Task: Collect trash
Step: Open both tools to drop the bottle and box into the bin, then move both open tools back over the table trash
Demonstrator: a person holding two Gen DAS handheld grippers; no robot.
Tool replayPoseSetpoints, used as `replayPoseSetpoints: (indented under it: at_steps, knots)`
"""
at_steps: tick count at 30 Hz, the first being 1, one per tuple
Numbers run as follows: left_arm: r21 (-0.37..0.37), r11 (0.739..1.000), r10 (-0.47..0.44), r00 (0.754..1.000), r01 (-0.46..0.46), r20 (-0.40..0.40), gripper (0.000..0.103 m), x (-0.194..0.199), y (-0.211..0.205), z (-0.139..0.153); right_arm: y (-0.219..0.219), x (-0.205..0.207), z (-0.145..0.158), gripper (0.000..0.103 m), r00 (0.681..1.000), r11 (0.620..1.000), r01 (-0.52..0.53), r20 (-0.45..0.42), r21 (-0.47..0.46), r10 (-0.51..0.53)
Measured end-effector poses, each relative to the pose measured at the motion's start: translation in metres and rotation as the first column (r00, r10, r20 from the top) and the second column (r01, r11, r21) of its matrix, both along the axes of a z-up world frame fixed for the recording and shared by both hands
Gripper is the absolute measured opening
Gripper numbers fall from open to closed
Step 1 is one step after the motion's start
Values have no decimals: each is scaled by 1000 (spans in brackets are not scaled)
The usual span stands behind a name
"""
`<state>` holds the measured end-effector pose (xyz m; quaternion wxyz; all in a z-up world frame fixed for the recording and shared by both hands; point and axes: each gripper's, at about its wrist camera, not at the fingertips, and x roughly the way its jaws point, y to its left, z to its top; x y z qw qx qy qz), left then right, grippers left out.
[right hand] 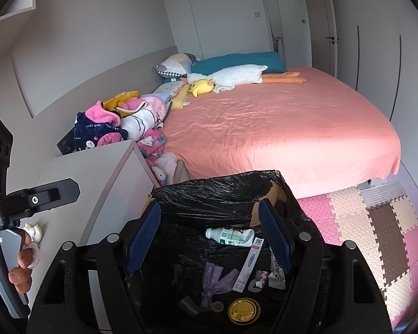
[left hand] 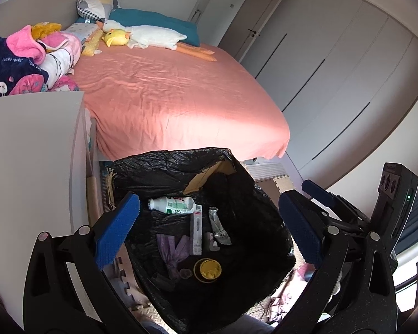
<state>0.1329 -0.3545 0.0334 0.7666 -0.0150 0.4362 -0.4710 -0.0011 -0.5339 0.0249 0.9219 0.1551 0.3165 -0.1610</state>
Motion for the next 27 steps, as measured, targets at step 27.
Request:
replayPoseSetpoints:
  at_steps: [27]
  knots:
    - [36,983,177,980,-181,95,97,-10,111,-4,93,40,3,73,980,979,-201,-1,-28,201]
